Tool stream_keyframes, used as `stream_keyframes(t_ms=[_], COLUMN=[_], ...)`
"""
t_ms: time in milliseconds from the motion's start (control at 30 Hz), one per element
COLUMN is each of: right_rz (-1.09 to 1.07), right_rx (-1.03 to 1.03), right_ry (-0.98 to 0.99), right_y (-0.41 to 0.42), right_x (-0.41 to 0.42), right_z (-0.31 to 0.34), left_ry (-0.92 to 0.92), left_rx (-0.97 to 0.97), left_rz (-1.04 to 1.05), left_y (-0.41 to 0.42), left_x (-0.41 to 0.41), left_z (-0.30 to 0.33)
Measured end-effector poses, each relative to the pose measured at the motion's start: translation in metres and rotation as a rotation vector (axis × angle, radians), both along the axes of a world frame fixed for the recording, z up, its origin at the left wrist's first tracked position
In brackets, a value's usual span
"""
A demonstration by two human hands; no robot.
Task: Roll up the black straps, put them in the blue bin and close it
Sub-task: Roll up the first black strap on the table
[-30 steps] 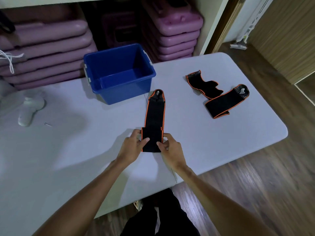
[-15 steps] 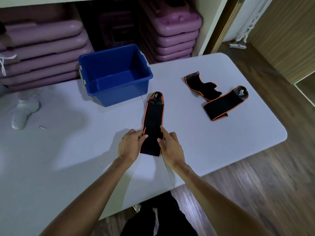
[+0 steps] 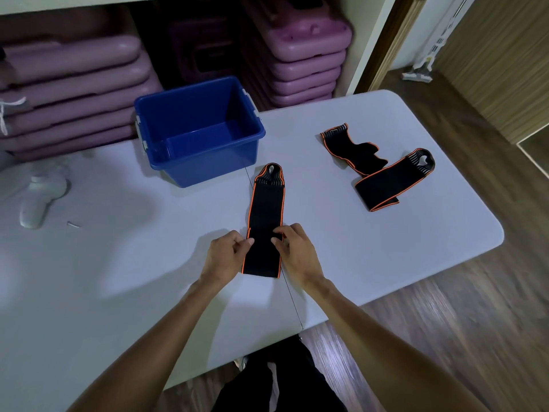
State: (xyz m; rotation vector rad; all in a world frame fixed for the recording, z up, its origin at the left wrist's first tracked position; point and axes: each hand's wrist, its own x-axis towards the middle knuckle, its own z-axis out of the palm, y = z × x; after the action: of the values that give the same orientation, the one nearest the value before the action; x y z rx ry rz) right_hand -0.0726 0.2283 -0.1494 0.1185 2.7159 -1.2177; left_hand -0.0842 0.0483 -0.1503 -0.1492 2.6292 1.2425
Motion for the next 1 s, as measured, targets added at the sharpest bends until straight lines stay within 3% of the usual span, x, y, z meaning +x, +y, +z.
stream_keyframes(t_ms=[67, 133, 233, 333, 433, 733, 833, 1000], right_rz=[0.019, 0.080, 0.265, 0.455, 0.561, 0.604, 0.524, 0.254], right_rx=[-0.043, -0.082, 0.166, 0.422, 0.478, 0.394, 0.352, 0.033], right_ry=[0.044, 0.110, 0.285, 0.378, 0.326, 0.262, 0.272, 0.122], right_y=[0.002, 0.005, 0.017, 0.032, 0.038, 0.045, 0.039, 0.028], right_x=[0.004, 0.010, 0.020, 0.032, 0.038, 0.021, 0.017, 0.012], right_z=[0.002, 0.005, 0.000, -0.013, -0.019, -0.016, -0.014, -0.002], left_ry=[0.141, 0.330, 0.530, 0.474, 0.370, 0.328, 0.254, 0.136], left_rx=[-0.121, -0.361, -0.567, -0.627, -0.603, -0.388, -0.280, -0.019], left_rz=[-0.079, -0.247, -0.533, -0.794, -0.952, -0.862, -0.753, -0.444], left_y=[-0.003, -0.010, -0.026, -0.042, -0.050, -0.043, -0.040, -0.019], left_x=[0.004, 0.006, 0.006, 0.003, 0.003, -0.009, -0.006, -0.013], left_z=[0.003, 0.006, 0.004, -0.002, -0.003, 0.003, 0.006, 0.024])
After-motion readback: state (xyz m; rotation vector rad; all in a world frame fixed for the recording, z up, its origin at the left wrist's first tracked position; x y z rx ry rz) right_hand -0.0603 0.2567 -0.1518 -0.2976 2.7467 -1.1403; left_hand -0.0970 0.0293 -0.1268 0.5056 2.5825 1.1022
